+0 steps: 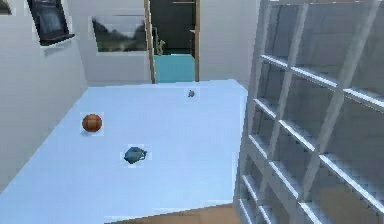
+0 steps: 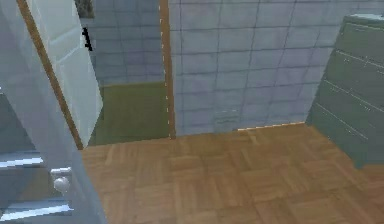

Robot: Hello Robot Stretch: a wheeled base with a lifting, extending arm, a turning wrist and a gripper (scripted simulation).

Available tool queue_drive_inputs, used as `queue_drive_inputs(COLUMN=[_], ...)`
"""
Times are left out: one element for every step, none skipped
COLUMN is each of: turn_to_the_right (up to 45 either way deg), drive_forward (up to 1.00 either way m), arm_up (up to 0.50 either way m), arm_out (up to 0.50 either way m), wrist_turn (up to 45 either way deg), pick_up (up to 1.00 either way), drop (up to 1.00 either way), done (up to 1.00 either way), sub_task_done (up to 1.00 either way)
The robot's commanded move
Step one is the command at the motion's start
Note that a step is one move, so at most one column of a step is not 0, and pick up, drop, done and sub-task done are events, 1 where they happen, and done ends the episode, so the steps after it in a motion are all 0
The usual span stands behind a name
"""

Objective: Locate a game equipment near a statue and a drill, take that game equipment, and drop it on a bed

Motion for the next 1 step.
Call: queue_drive_inputs(turn_to_the_right=[0.0], drive_forward=[0.10], arm_up=[0.00], arm_out=[0.00], wrist_turn=[0.0], pick_up=[0.00], drop=[0.00], done=[0.00], sub_task_done=[0.00])
